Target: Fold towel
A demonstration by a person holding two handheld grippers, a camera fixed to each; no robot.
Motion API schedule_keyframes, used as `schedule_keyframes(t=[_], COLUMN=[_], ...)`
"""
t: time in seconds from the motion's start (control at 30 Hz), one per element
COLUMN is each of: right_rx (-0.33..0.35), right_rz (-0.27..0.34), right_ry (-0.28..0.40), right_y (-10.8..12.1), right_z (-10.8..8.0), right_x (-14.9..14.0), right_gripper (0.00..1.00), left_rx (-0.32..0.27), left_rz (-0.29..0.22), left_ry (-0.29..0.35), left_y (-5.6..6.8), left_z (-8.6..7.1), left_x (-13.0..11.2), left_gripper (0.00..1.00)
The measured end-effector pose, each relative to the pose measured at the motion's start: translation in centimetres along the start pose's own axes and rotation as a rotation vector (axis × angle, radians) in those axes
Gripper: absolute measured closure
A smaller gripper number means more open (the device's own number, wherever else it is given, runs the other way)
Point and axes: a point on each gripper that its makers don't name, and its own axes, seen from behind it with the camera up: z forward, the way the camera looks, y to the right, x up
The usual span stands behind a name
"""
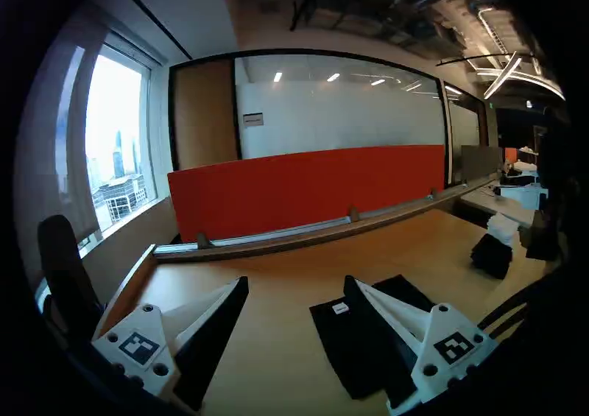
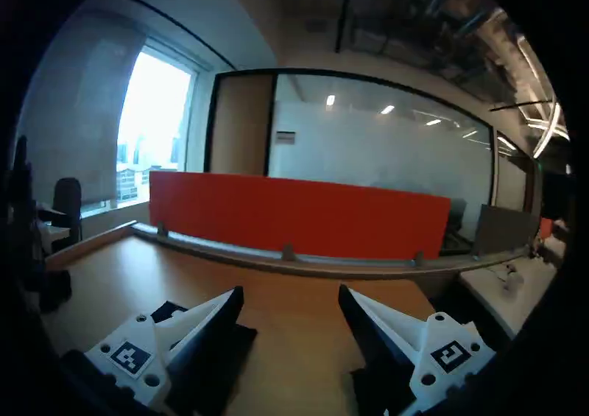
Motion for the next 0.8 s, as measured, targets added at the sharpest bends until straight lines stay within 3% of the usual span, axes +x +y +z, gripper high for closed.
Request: schedule_keyframes(t=[0.3, 0.5, 0.8], right_rx=[0.183, 0.262, 0.342], right_rz=[-0.116, -0.152, -0.185], right_ry=[-0.109, -0.157, -0.229], right_y=[-3.2, -5.0, -7.2], right_z=[-0.2, -0.3, 0.0], right_x=[-2.6, -4.3, -8.0], right_gripper=[0.0, 0.0, 0.0], left_rx=[-0.12, -0.17, -0.222], left_rz=[0.059, 0.099, 0.108], left_ry=[-0.057, -0.088, -0.149], left_y=[2.5, 3.7, 5.3], left_z=[0.6, 0.7, 0.9], left_x=[-1.0, -2.3, -6.1], left_gripper=[0.04, 0.04, 0.04])
